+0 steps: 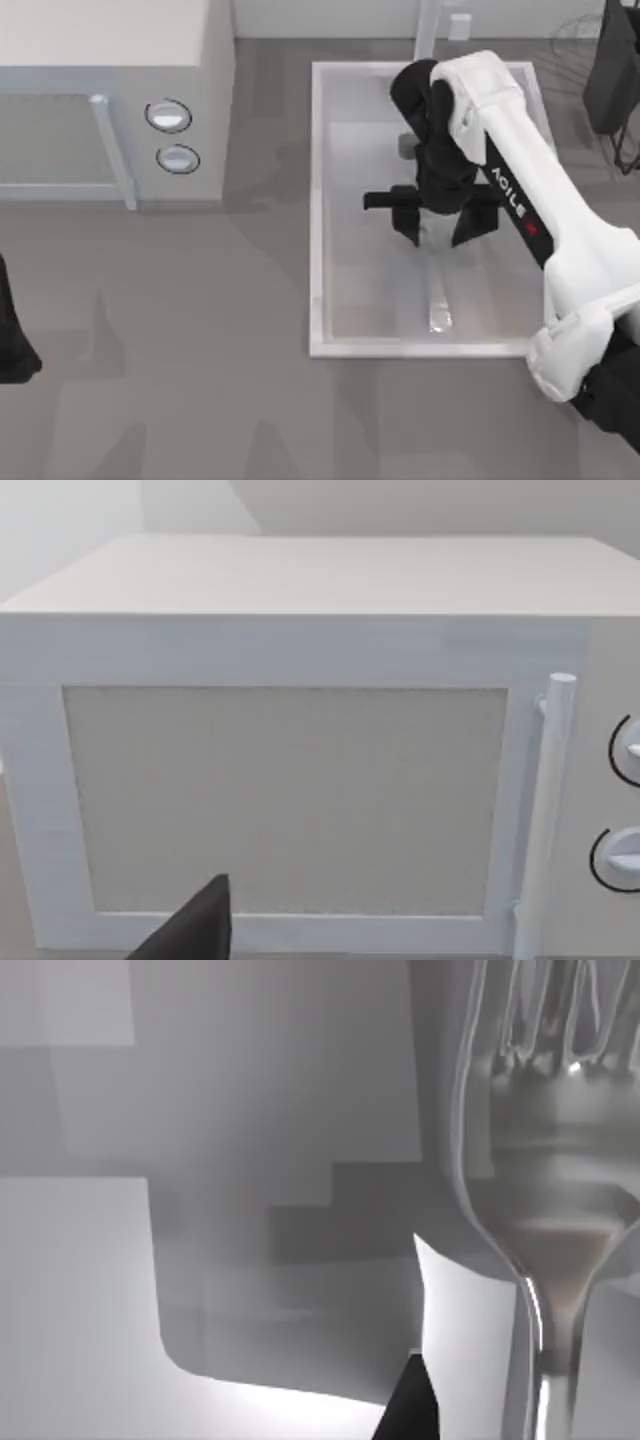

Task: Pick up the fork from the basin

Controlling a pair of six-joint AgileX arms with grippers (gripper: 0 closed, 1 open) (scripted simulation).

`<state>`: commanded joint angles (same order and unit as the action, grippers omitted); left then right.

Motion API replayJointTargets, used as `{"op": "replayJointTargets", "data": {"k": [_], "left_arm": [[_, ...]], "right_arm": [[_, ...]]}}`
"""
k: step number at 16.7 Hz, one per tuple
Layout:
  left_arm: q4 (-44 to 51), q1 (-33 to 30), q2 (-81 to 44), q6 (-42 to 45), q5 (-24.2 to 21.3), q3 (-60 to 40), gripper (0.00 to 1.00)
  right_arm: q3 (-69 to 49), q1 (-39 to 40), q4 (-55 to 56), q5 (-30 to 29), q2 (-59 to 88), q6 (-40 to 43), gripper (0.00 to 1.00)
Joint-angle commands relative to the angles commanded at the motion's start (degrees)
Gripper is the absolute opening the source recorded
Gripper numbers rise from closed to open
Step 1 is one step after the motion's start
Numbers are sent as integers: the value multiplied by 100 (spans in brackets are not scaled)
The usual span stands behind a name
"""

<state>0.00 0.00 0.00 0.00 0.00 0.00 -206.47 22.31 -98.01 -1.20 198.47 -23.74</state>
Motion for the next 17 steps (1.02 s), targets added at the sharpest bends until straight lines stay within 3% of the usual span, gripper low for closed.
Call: {"op": "replayJointTargets", "data": {"k": [2,3,12,17], "left_arm": [[0,0,0,0,0,0,100],[0,0,0,0,0,0,100],[0,0,0,0,0,0,100],[0,0,0,0,0,0,100]], "right_arm": [[0,0,0,0,0,0,2],[0,0,0,0,0,0,0],[-18,-24,-24,-107,-271,73,0],[891,-29,83,-94,-1126,77,0]]}}
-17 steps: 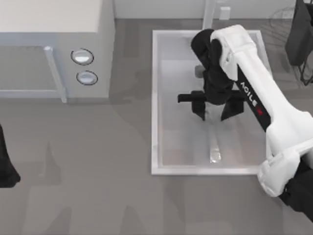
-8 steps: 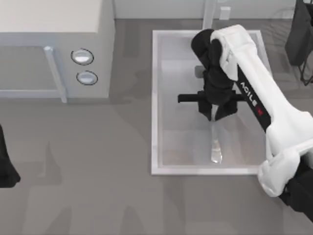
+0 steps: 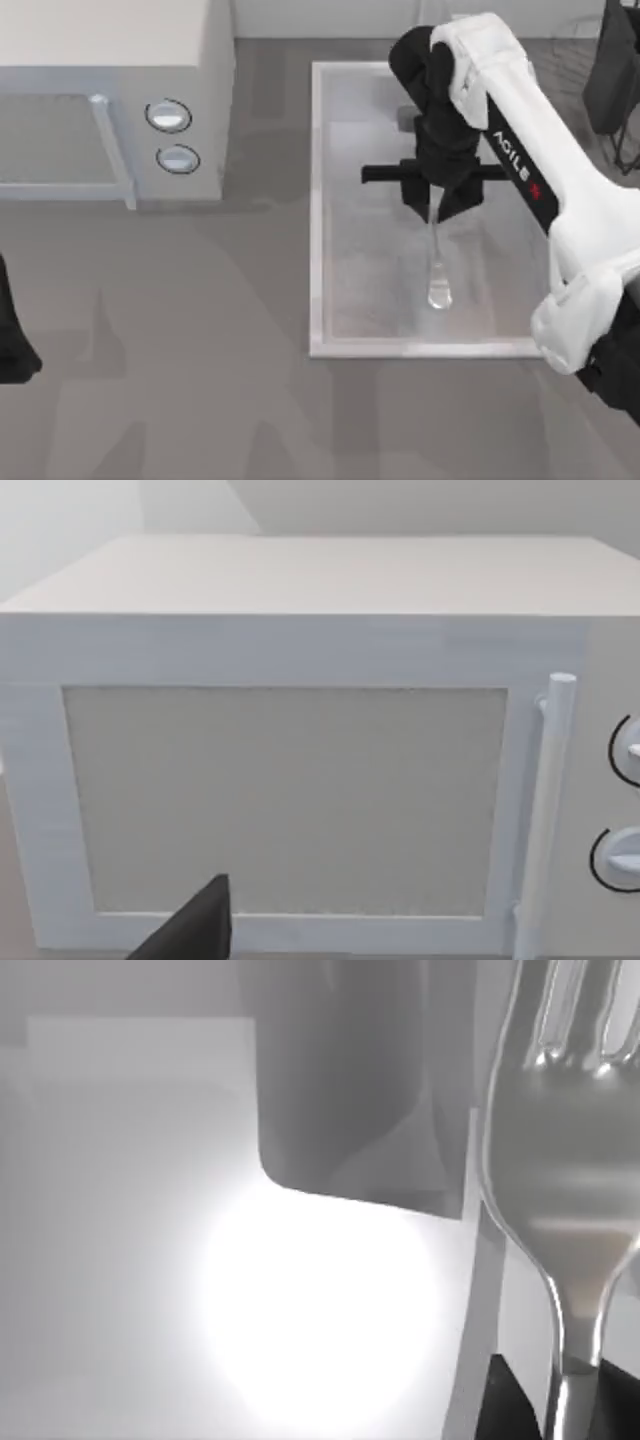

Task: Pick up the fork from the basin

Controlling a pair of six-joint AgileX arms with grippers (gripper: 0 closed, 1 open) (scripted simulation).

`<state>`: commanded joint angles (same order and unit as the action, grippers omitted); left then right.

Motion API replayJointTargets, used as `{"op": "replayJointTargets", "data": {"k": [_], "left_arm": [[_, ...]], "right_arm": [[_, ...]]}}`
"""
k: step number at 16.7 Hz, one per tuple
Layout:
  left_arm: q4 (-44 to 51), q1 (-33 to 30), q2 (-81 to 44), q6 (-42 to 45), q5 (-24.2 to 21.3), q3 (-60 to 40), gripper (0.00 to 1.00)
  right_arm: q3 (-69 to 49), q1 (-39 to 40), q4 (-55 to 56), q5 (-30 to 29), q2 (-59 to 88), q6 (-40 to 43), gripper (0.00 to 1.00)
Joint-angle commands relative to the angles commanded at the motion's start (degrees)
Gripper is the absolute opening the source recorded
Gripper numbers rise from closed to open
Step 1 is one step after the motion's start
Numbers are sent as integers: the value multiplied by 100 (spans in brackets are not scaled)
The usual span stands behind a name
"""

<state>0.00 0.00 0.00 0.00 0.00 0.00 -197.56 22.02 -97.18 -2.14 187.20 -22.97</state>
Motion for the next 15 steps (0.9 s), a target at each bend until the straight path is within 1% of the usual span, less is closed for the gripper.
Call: {"op": "replayJointTargets", "data": {"k": [6,8,11,15], "left_arm": [[0,0,0,0,0,0,100],[0,0,0,0,0,0,100],[0,0,0,0,0,0,100],[0,0,0,0,0,0,100]], "right_arm": [[2153,-2,195,29,-1887,2,0],[2708,0,240,37,-2407,-1,0],[3111,1,279,44,-2779,-2,0],[3104,3,272,45,-2798,-8,0]]}}
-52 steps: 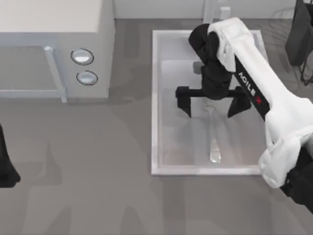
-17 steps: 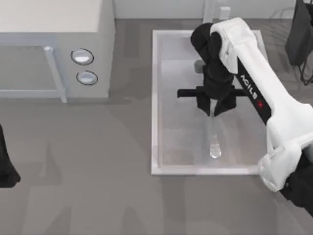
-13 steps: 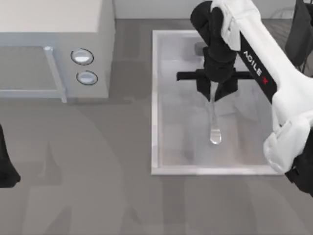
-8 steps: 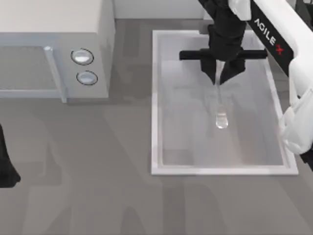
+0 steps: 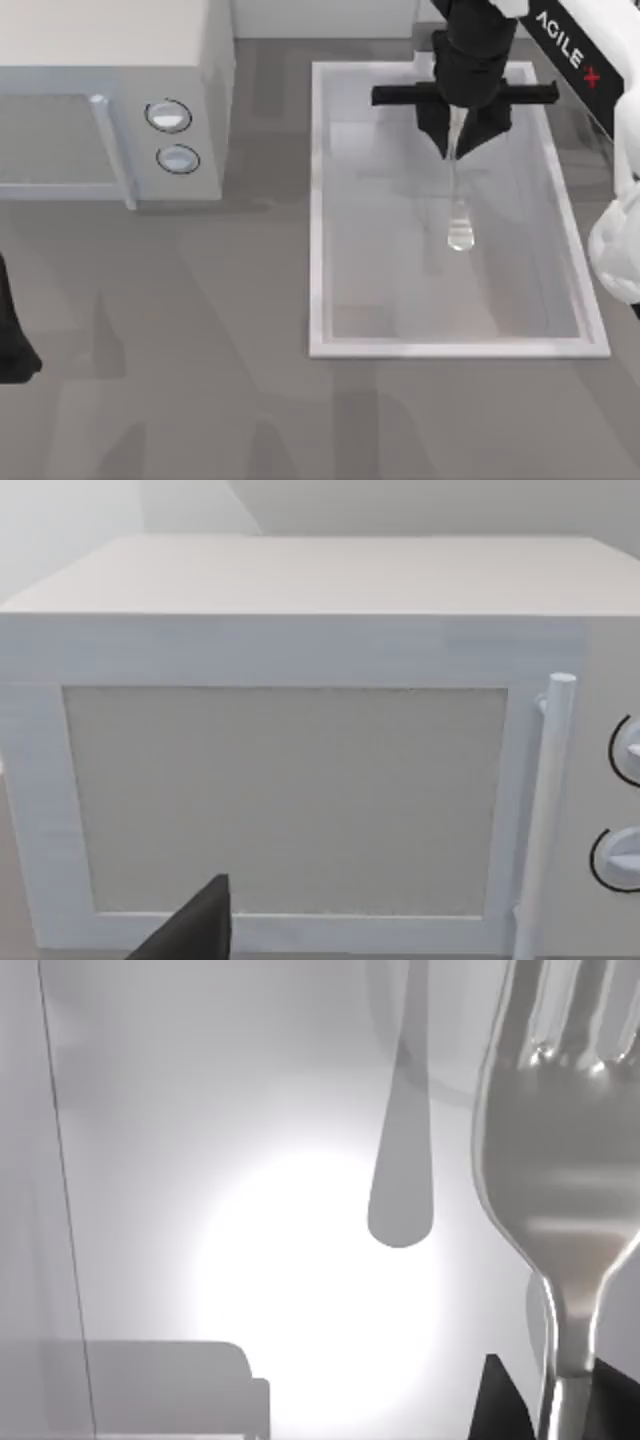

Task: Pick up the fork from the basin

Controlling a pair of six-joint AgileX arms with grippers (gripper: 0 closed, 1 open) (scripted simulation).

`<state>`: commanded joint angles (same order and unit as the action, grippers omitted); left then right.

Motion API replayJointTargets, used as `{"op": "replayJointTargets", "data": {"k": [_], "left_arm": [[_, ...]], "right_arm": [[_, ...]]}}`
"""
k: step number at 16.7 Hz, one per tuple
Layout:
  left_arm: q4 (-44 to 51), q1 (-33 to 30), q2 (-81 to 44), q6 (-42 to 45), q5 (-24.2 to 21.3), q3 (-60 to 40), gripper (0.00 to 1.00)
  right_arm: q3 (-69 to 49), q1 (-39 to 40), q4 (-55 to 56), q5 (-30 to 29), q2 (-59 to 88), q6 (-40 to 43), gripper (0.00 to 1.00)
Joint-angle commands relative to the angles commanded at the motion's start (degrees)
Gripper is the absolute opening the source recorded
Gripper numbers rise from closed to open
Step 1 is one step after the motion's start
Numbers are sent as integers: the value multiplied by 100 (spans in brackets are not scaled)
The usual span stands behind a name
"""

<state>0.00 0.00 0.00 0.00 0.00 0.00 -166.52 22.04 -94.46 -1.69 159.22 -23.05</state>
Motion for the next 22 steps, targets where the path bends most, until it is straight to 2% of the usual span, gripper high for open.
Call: {"op": "replayJointTargets", "data": {"k": [4,7,18,22], "left_arm": [[0,0,0,0,0,0,100],[0,0,0,0,0,0,100],[0,0,0,0,0,0,100],[0,0,0,0,0,0,100]], "right_arm": [[379,-123,87,9,-327,124,0],[1296,-392,283,27,-1056,398,0],[6880,-1905,1342,132,-5109,1934,0],[8148,-2310,1613,160,-6180,2345,0]]}}
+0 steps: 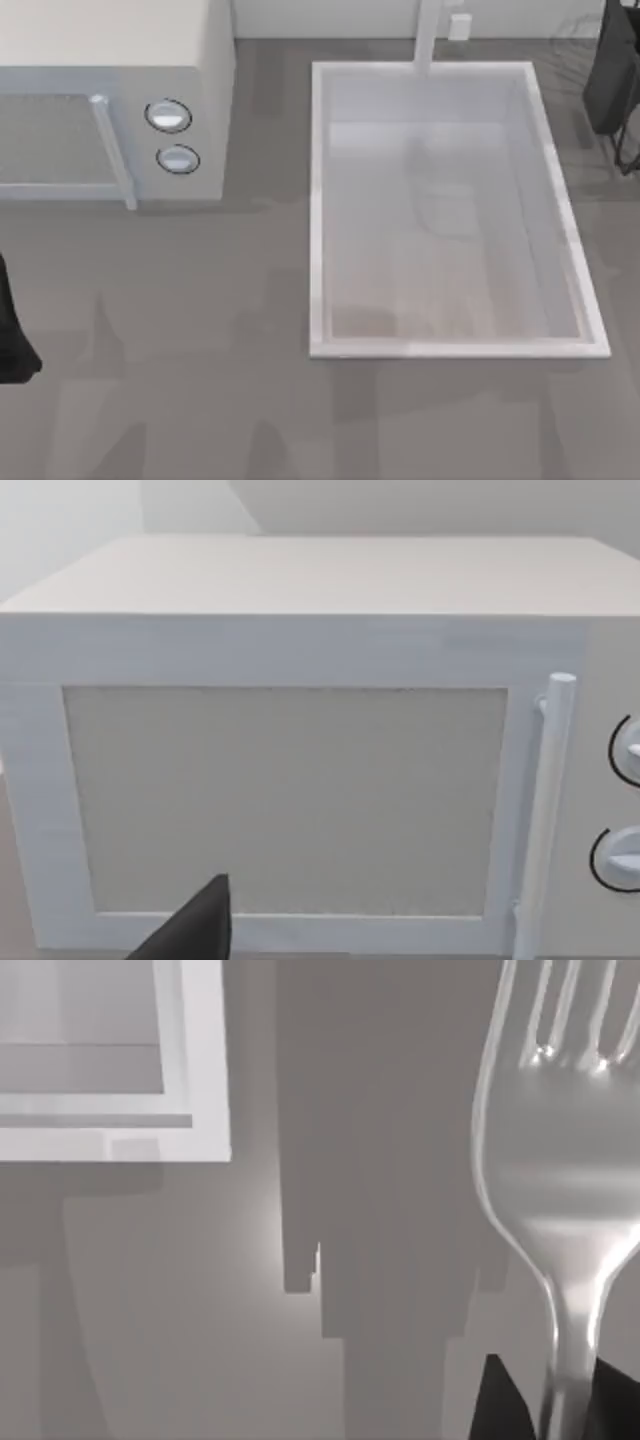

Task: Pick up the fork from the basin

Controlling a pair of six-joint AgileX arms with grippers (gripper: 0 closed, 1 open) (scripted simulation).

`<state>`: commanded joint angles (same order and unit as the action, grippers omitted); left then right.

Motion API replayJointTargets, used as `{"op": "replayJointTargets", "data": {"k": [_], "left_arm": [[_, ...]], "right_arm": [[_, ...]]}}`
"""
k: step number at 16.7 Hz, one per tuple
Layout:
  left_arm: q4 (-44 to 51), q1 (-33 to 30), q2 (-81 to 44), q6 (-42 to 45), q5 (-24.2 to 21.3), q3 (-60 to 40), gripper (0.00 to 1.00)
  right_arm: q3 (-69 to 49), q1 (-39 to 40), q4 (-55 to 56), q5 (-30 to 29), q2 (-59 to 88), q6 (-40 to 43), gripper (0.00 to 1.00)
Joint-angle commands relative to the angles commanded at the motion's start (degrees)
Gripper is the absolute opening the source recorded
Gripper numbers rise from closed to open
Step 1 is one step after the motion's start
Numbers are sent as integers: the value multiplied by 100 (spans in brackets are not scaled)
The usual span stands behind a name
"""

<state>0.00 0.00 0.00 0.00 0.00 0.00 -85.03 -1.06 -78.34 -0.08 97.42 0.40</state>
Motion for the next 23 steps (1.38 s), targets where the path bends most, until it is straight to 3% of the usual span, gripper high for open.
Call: {"op": "replayJointTargets", "data": {"k": [9,18,23], "left_arm": [[0,0,0,0,0,0,100],[0,0,0,0,0,0,100],[0,0,0,0,0,0,100]], "right_arm": [[390,-88,157,5,-267,106,0],[2179,-89,2409,7,118,86,0],[2346,-89,2580,7,162,84,0]]}}
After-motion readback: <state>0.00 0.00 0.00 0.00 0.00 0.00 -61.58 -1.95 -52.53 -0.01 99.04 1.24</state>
